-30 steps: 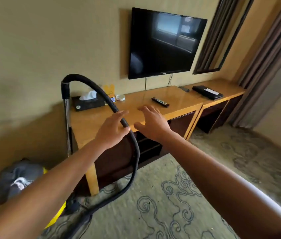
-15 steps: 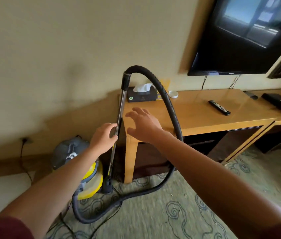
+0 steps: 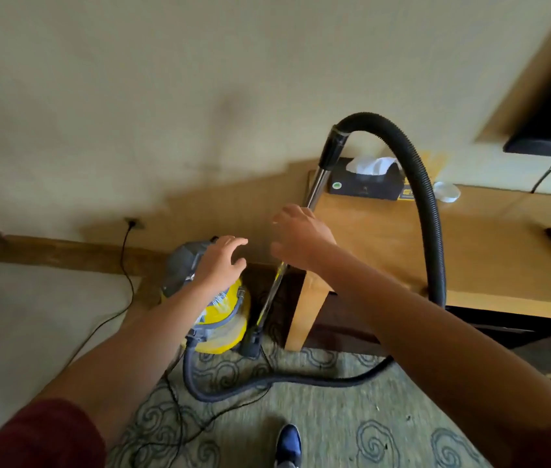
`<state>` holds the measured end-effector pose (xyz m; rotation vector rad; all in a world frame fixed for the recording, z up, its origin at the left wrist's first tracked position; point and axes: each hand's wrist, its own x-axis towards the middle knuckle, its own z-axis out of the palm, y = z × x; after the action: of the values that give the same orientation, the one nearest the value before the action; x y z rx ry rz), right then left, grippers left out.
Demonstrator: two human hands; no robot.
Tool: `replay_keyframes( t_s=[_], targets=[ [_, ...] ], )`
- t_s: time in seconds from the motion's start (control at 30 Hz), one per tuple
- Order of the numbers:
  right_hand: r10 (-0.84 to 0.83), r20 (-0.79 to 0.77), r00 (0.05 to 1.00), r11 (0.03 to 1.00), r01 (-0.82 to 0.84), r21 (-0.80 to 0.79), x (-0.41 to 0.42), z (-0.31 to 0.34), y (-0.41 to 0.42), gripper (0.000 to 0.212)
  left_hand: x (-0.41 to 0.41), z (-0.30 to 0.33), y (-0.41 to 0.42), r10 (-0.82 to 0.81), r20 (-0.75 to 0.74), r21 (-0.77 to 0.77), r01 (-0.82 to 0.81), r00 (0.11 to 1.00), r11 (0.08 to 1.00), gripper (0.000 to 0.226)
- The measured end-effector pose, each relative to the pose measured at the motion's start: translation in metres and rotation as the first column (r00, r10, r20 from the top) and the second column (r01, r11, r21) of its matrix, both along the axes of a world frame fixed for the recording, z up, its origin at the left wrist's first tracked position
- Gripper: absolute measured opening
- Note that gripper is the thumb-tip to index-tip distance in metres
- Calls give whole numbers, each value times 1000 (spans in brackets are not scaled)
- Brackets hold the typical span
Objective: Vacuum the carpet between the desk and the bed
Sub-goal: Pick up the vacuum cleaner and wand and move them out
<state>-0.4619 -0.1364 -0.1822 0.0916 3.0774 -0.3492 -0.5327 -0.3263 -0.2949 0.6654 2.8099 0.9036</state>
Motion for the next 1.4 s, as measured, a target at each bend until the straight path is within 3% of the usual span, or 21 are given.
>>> replay_keyframes(
  t_s=[0.17, 0.27, 0.37, 0.5, 0.73, 0.9, 1.0, 1.13, 1.27, 1.33, 1.4],
  targets=[
    [10, 98, 995, 999, -4, -54, -35, -30, 16, 77, -22, -9, -6, 90, 27, 37, -91, 996, 995, 42],
    [-32, 179, 983, 988, 57, -140, -57, -52, 19, 81, -35, -31, -28, 246, 134, 53, -255, 960, 965, 43],
    [-51, 255, 966, 972, 107, -210, -76, -79, 15, 78, -47, -68, -57, 375, 188, -26, -377, 908, 926, 47],
    [-31, 287, 957, 981, 85, -176, -107, -107, 10, 76, -77, -117, -73, 366, 133, -205, -336, 921, 919, 48],
    [-6, 284, 959, 998, 21, -52, -205, -164, -1, 72, -168, -205, -85, 334, 184, -331, -261, 925, 907, 59],
    [-57, 454, 889, 989, -12, 147, -256, -207, 19, 45, -225, -261, -101, 486, 385, -321, -380, 784, 867, 86],
    [-152, 590, 793, 976, 28, 214, -265, -239, 30, 41, -240, -290, -93, 534, 558, -257, -480, 635, 839, 80],
    [-204, 619, 758, 945, -13, 326, -259, -268, 31, 42, -243, -303, -84, 493, 497, -304, -389, 714, 870, 41],
    [-210, 595, 776, 912, -65, 406, -253, -292, 26, 24, -240, -313, -78, 484, 284, -547, -275, 827, 791, 61],
    [-184, 607, 773, 889, -132, 438, -251, -306, 24, 16, -242, -325, -73, 445, 250, -587, -231, 860, 776, 58],
    [-163, 624, 764, 853, -209, 479, -248, -321, 24, 17, -246, -337, -67, 485, 288, -551, -271, 826, 789, 53]
  ],
)
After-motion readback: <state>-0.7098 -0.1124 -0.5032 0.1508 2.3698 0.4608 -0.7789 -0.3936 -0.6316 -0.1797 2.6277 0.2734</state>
